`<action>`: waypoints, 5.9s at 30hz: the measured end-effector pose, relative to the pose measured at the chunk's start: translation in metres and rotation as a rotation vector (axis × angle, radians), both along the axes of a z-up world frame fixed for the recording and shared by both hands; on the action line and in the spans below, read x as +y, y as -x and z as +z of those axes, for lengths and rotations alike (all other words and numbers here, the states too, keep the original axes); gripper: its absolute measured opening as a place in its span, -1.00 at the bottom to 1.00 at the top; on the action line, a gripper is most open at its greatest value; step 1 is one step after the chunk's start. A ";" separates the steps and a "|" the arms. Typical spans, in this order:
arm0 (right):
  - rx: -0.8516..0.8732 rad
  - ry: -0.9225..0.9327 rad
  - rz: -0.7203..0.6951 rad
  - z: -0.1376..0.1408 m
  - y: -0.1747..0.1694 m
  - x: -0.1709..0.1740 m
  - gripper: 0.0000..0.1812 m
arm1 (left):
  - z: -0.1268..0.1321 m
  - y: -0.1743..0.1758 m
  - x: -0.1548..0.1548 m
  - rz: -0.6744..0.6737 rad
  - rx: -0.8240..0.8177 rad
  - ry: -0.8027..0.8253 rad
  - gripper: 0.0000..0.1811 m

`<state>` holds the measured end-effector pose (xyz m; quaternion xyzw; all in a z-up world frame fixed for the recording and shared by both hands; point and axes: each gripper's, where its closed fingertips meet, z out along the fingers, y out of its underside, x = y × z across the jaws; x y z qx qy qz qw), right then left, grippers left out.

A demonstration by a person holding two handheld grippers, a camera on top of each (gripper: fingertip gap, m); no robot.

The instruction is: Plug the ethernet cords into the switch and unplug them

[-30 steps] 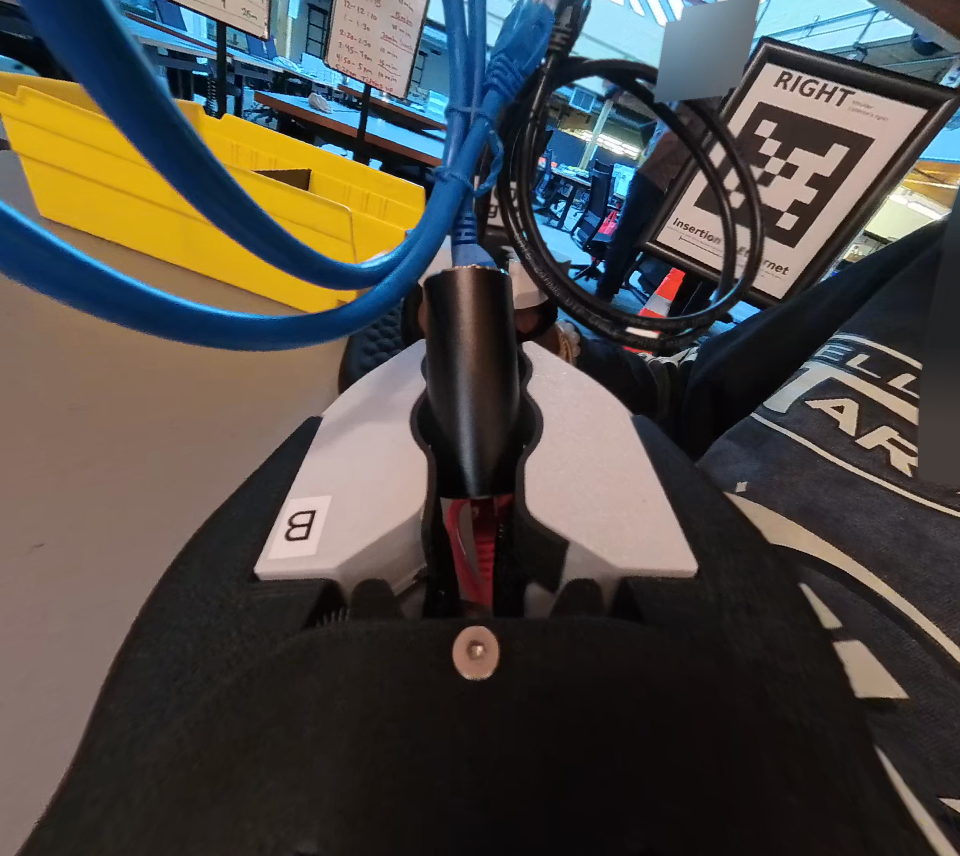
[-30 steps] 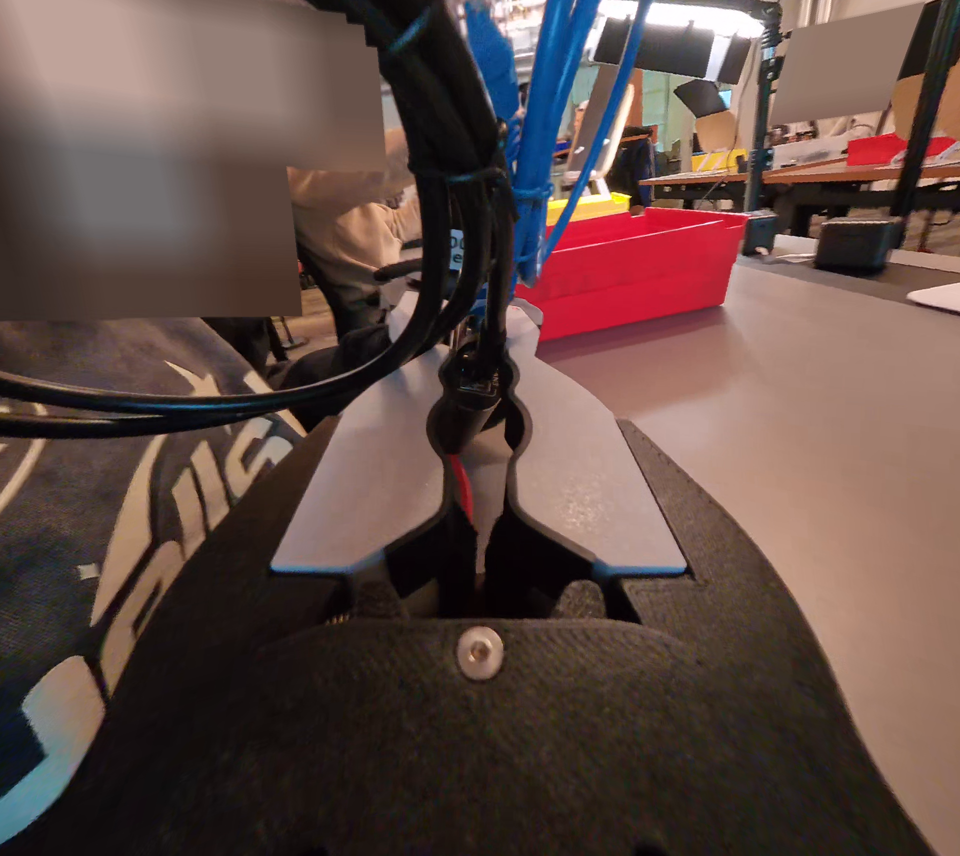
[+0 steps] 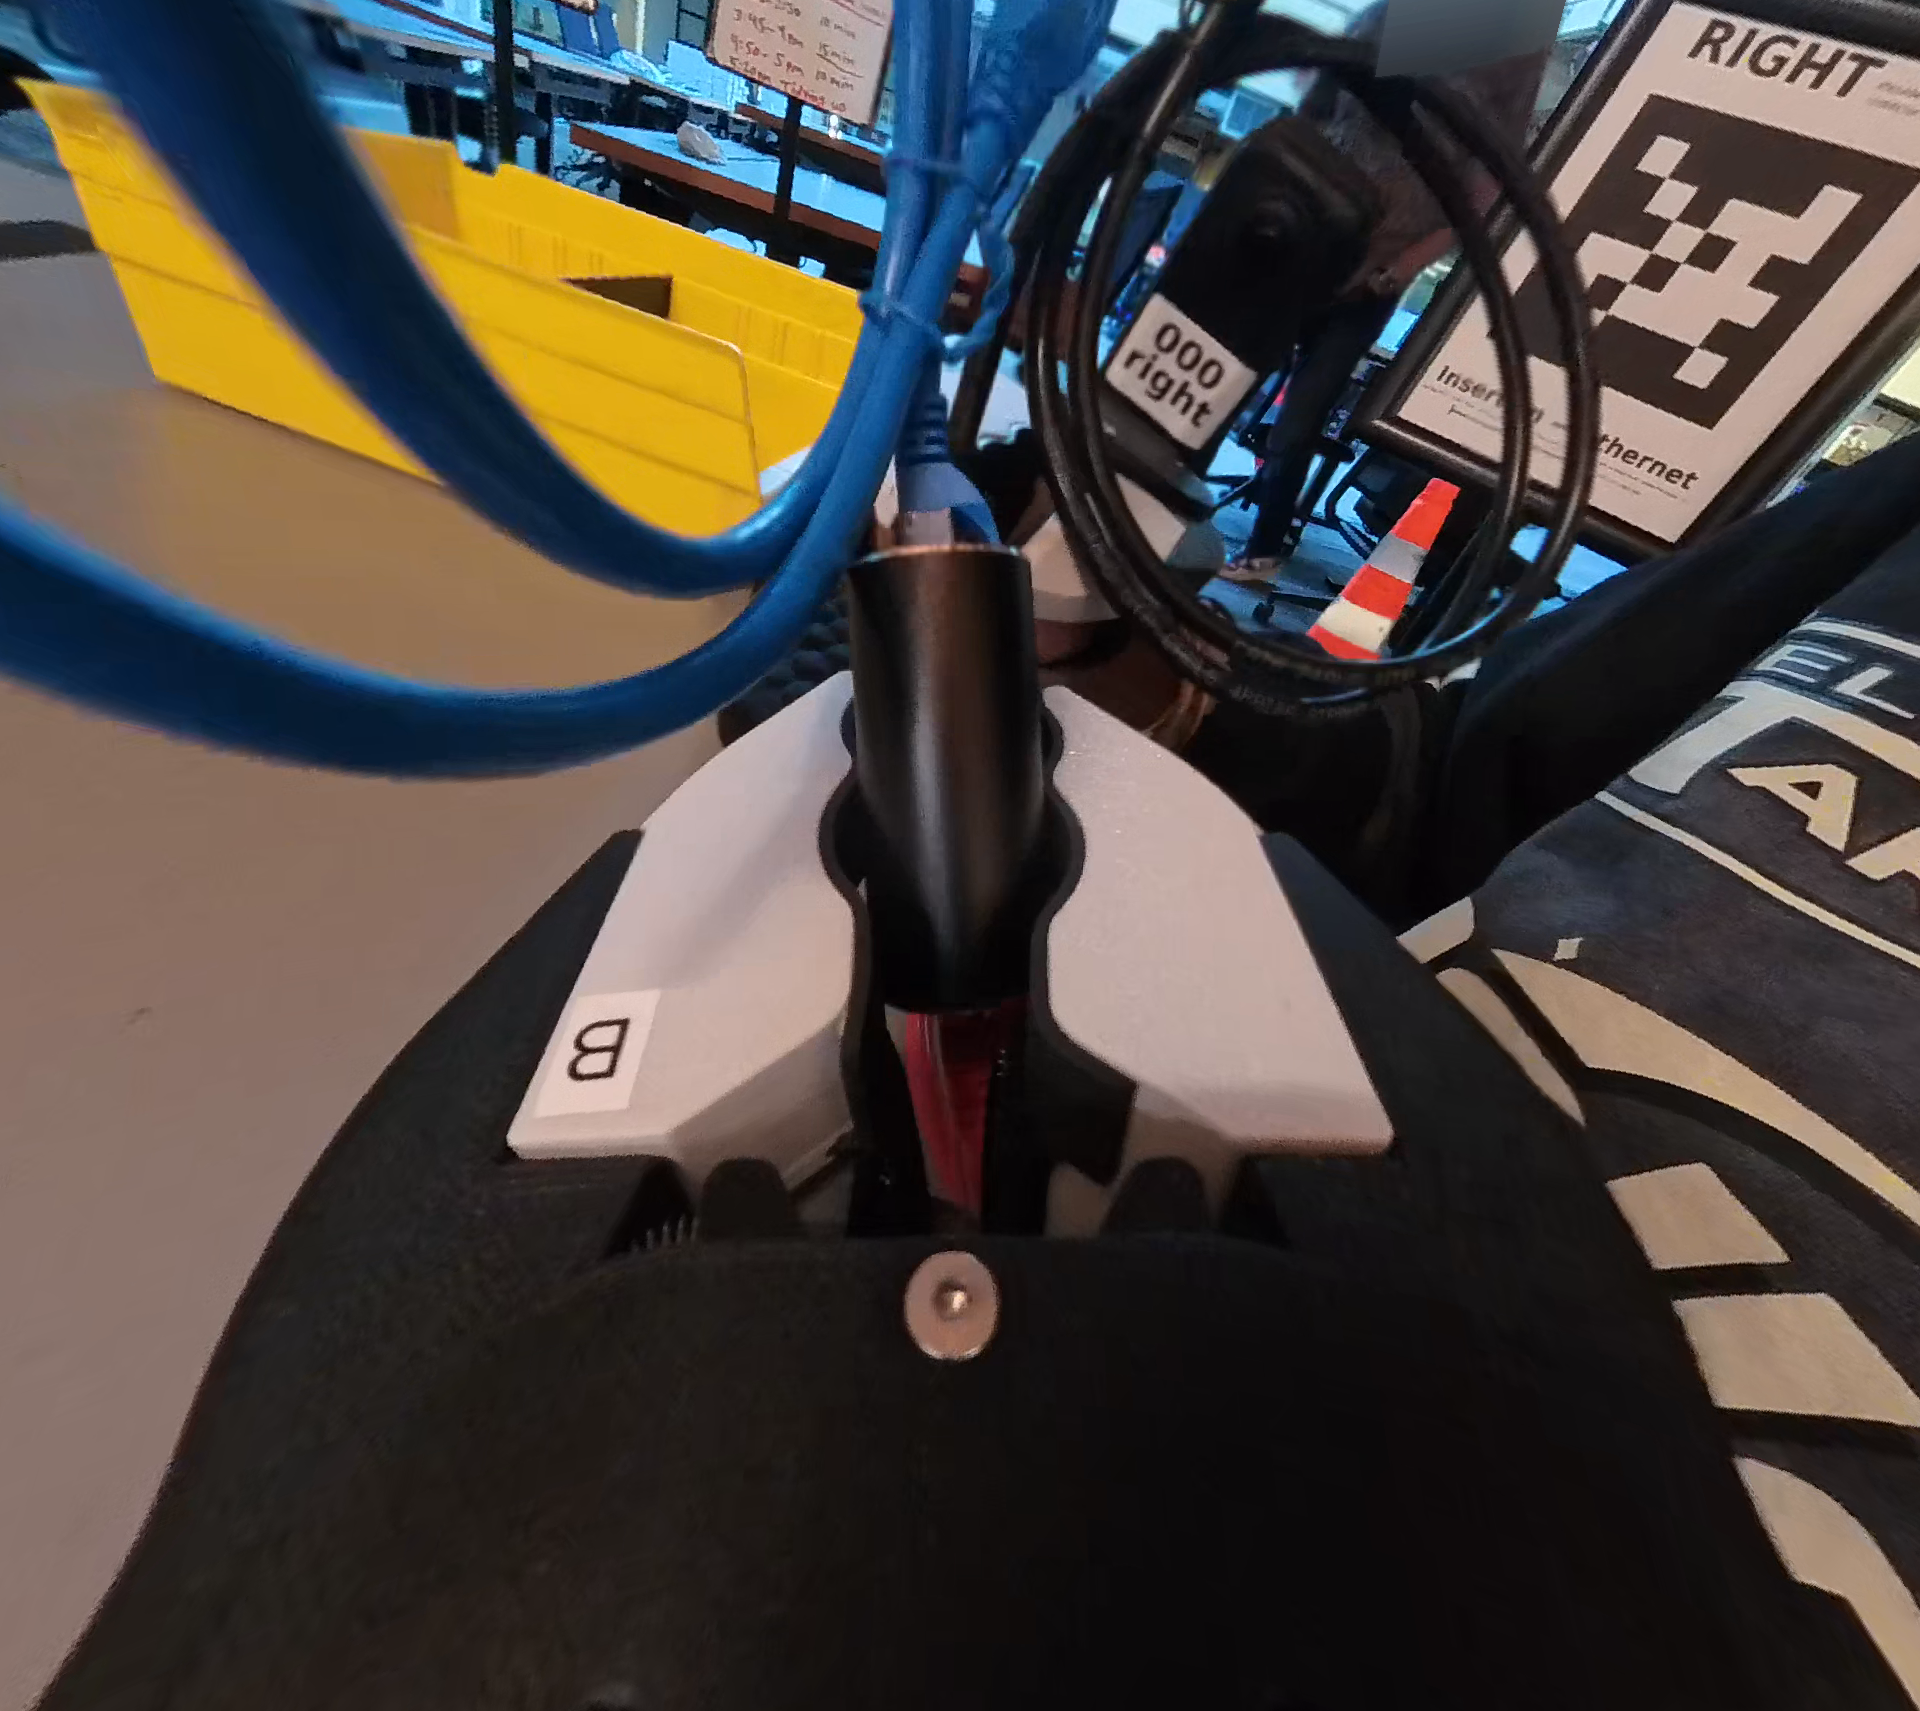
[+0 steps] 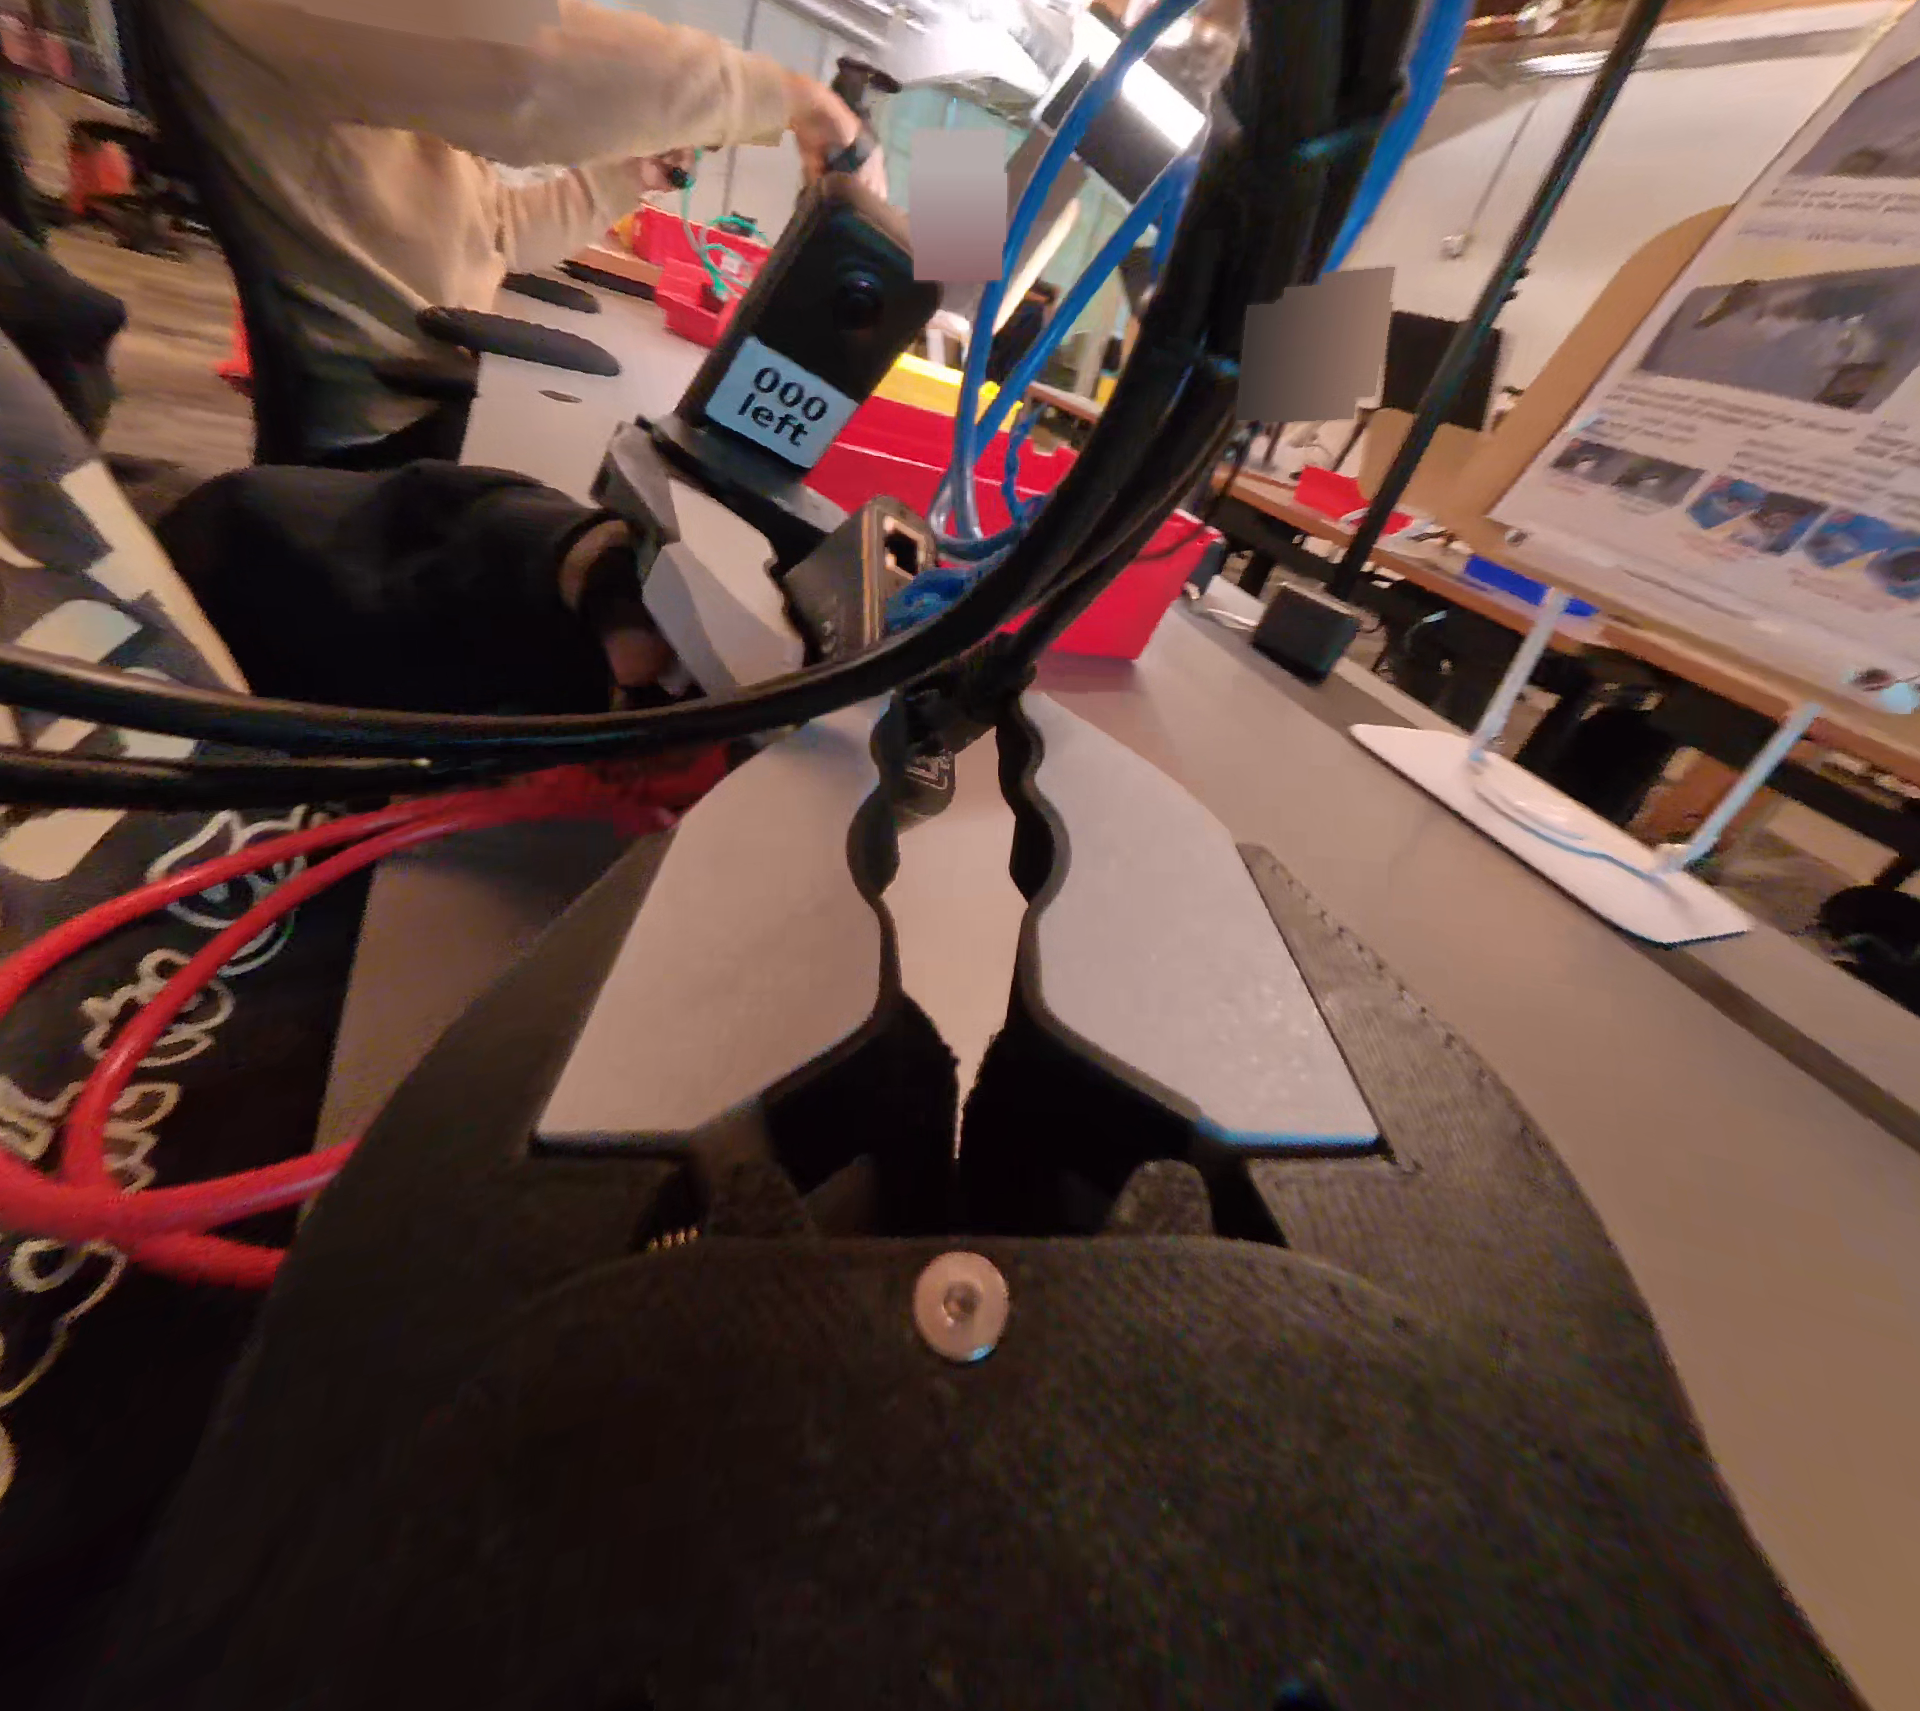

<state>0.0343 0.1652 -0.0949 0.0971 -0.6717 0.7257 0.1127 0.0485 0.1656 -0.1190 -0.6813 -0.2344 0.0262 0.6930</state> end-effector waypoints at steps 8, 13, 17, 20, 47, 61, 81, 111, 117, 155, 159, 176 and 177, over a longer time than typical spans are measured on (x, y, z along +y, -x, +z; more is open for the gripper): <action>-0.071 0.046 0.004 0.009 0.000 -0.001 -0.85 | -0.001 0.000 0.001 -0.005 0.023 0.029 -0.68; -0.026 0.058 -0.072 0.008 0.004 -0.003 -0.85 | -0.008 0.002 0.002 -0.013 -0.061 0.029 -0.69; -0.128 0.244 -0.123 0.038 0.022 0.017 -1.00 | -0.030 0.003 0.000 0.005 -0.115 0.155 -0.68; -0.291 0.221 0.005 0.036 0.027 0.028 -1.00 | -0.017 0.001 0.008 -0.019 -0.091 0.066 -0.70; -0.659 -0.094 0.497 0.007 -0.003 -0.004 -0.82 | -0.001 -0.006 0.004 -0.087 -0.131 -0.090 -0.68; -0.463 0.013 0.356 0.023 -0.002 -0.015 -0.87 | -0.007 -0.005 0.006 -0.053 -0.095 -0.027 -0.70; -0.212 0.245 0.005 0.054 0.050 0.038 -0.87 | -0.018 -0.017 0.017 -0.092 -0.084 0.056 -0.68; 0.027 -0.885 -1.432 -0.005 0.227 0.298 -0.86 | -0.002 0.017 -0.034 0.194 -0.142 -0.173 -0.68; -0.067 -0.881 -1.344 -0.025 0.230 0.286 -0.82 | -0.002 0.017 -0.035 0.196 -0.138 -0.176 -0.67; -0.529 -0.041 0.478 0.037 -0.019 -0.055 -0.86 | 0.035 -0.007 -0.027 0.087 0.075 -0.308 -0.57; -0.527 -0.024 0.480 0.034 -0.024 -0.062 -0.86 | 0.035 -0.005 -0.029 0.091 0.045 -0.328 -0.62; -0.511 -0.144 0.475 0.023 -0.017 -0.051 -0.83 | 0.012 -0.003 -0.023 0.102 0.016 -0.148 -0.68; -0.503 -0.152 0.471 0.022 -0.017 -0.051 -0.84 | 0.012 -0.004 -0.023 0.101 0.016 -0.146 -0.69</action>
